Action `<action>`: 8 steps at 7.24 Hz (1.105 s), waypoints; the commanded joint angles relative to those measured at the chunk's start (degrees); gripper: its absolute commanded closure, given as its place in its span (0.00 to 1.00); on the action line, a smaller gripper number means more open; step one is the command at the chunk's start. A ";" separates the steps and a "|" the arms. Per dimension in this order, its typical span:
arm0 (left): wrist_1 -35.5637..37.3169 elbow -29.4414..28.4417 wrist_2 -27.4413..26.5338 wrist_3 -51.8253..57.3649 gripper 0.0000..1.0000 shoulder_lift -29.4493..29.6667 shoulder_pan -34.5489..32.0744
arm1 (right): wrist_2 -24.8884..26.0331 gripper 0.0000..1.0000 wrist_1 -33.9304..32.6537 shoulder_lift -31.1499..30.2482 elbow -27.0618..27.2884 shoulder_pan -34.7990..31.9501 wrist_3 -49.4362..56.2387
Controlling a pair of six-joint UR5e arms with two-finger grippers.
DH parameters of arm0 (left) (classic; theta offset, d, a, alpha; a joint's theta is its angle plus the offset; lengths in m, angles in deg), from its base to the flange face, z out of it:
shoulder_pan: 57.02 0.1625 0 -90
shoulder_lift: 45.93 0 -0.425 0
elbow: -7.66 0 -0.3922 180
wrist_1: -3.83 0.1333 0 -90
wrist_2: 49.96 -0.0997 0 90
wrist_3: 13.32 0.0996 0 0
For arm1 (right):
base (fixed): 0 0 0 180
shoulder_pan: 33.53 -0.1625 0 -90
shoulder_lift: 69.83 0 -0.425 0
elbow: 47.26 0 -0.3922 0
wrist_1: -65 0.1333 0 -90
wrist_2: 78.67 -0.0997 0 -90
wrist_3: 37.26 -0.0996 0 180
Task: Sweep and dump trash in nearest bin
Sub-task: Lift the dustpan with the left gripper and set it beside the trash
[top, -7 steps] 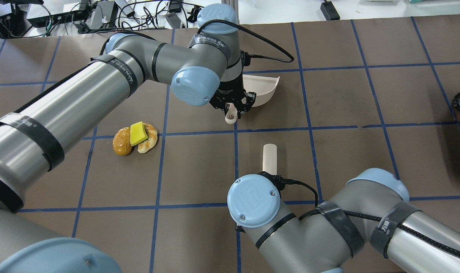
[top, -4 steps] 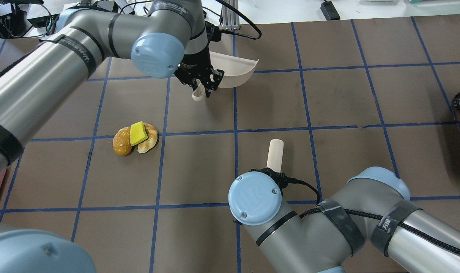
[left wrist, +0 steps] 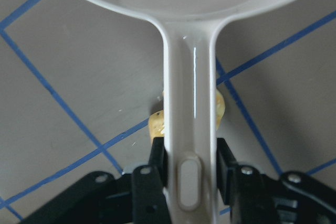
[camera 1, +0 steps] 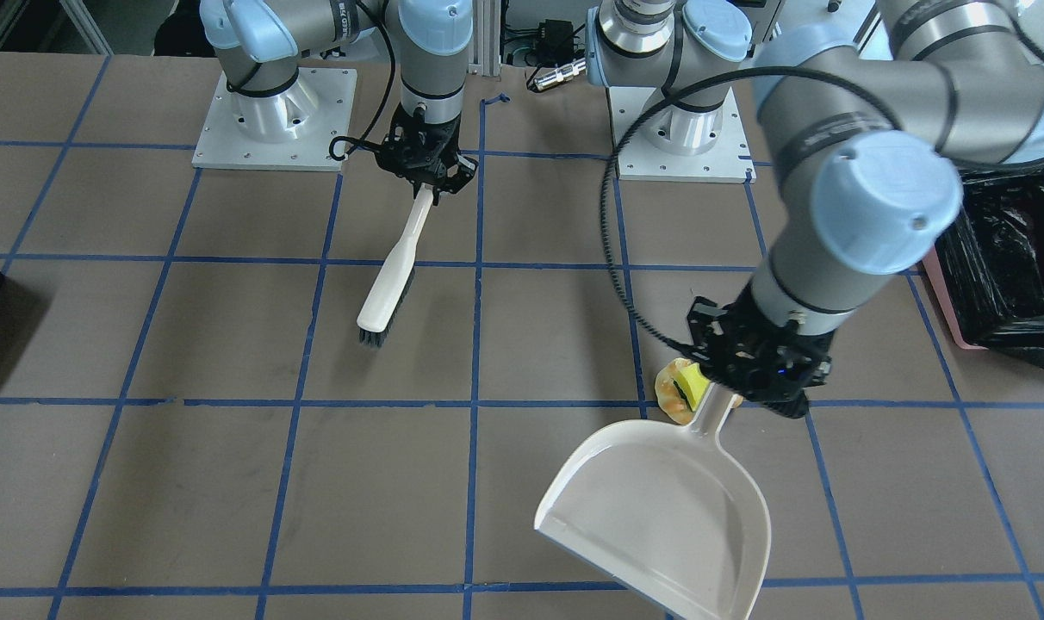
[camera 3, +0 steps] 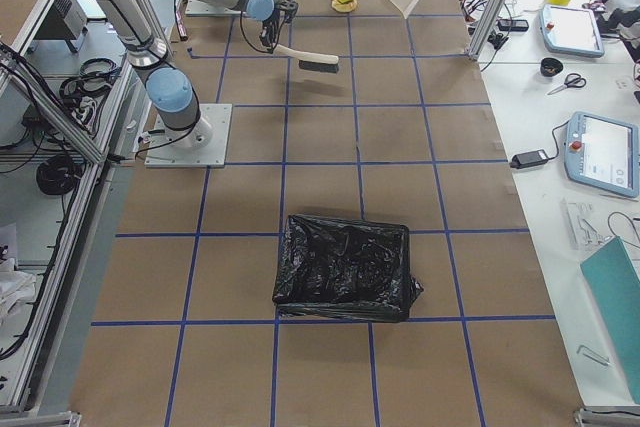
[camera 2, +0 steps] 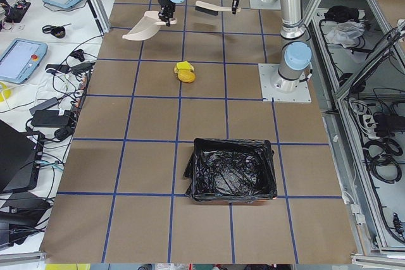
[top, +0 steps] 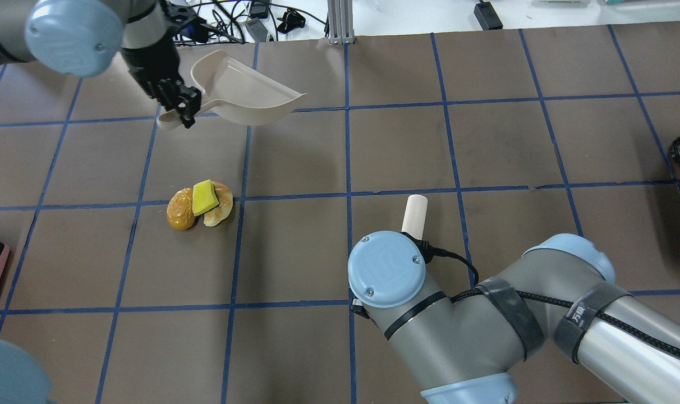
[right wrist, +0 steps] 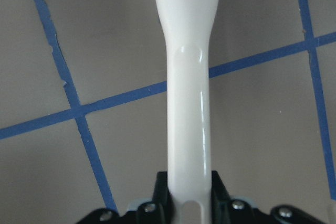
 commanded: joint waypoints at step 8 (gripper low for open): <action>23.67 13.89 -7.14 82.41 1.00 1.16 30.14 | -2.67 1.00 -0.80 8.69 -10.79 -3.39 -7.85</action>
